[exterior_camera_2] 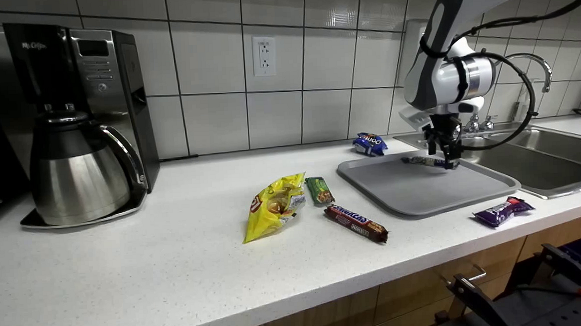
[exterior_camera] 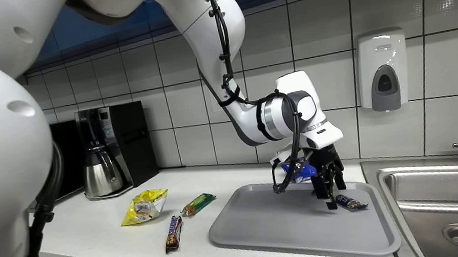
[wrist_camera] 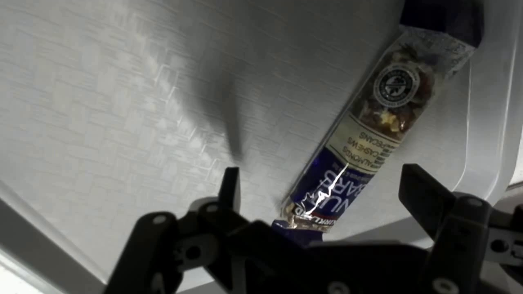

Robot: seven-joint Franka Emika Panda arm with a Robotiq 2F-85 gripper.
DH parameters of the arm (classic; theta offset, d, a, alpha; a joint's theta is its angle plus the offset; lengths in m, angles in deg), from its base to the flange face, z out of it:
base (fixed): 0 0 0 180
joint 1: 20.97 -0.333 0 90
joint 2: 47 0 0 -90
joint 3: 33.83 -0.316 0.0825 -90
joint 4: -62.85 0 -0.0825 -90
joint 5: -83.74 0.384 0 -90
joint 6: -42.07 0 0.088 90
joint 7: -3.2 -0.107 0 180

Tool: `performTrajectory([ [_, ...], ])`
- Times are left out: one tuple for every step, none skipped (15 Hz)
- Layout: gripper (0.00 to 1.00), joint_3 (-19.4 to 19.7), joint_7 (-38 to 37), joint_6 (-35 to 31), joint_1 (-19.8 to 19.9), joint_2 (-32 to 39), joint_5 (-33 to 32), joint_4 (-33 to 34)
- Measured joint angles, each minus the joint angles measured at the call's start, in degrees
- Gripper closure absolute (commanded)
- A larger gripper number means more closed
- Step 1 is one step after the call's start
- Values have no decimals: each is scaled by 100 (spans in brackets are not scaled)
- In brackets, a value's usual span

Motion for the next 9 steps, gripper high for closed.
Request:
performTrajectory([
  [0, -15, -18, 29, 24, 27, 0, 41],
  [0, -31, -37, 52, 51, 58, 0, 81],
  [1, -49, -56, 70, 79, 88, 0, 119],
  [24, -57, -74, 88, 100, 115, 0, 153],
  [26, -60, -89, 105, 118, 139, 0, 184],
  [31, -63, -99, 126, 136, 159, 0, 211],
  [40, -66, -101, 151, 155, 181, 0, 242],
  [47, -67, -102, 185, 173, 204, 0, 277],
  [57, -67, -103, 210, 187, 225, 0, 306],
])
